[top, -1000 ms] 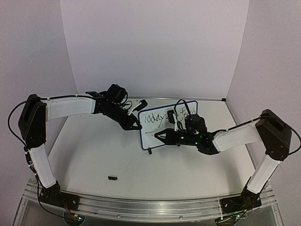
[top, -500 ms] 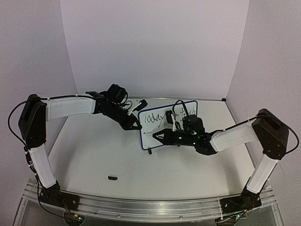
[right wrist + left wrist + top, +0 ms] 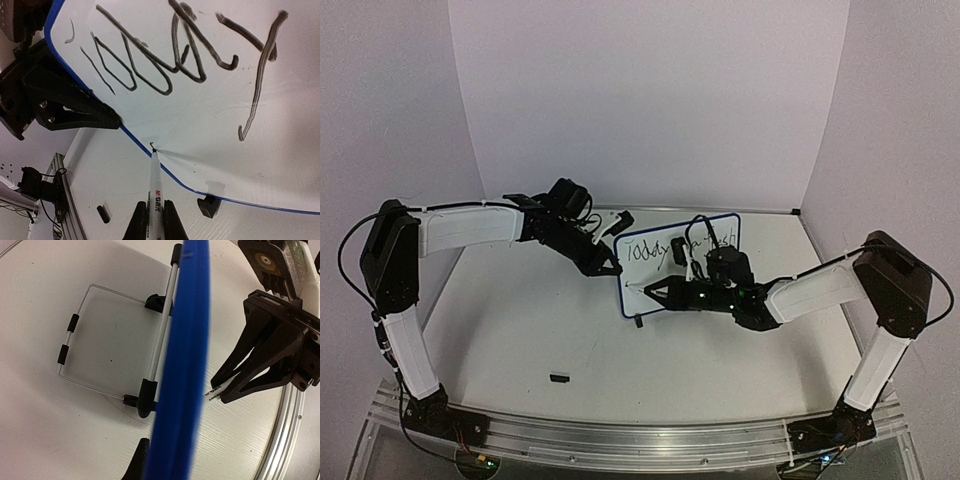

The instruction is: Write a sentence on the whiteboard

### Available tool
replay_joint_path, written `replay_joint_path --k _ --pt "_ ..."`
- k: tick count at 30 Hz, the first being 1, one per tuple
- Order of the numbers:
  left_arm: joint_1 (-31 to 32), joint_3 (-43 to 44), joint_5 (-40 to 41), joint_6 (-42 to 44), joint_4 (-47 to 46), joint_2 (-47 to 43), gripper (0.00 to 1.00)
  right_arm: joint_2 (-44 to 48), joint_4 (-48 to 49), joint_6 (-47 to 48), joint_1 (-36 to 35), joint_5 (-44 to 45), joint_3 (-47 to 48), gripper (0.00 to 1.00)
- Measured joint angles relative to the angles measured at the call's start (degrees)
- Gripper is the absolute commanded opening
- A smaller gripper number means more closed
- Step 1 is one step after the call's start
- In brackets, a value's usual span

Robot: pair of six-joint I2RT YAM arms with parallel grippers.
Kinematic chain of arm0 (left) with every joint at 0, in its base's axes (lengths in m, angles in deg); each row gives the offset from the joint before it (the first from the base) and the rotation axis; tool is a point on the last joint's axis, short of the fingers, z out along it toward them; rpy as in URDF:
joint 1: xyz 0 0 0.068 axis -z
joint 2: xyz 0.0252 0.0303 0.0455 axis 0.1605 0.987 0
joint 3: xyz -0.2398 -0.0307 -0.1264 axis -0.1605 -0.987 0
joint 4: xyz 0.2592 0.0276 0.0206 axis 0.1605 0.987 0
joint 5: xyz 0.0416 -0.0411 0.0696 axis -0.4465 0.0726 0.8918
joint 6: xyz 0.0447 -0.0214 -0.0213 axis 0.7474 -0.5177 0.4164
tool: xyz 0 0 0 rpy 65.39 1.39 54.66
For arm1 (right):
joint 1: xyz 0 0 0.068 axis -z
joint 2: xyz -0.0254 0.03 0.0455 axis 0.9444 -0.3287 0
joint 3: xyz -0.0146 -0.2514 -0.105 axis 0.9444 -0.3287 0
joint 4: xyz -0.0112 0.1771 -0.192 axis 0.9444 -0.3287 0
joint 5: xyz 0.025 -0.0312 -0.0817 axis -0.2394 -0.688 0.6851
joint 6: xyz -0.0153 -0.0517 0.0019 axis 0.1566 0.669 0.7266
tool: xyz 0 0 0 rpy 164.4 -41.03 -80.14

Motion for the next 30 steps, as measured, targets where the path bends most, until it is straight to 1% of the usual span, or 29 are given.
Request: replay_joint_path --k 15,30 --pt "0.0 0.0 0.0 -0.4 0.0 0.0 0.0 1.4 -0.8 0.1 -0.1 2.6 -1.9 0.0" --pt "0.0 0.0 0.0 -0.4 0.0 0.0 0.0 1.0 -1.5 0.5 -0.2 1.8 -1.2 0.0"
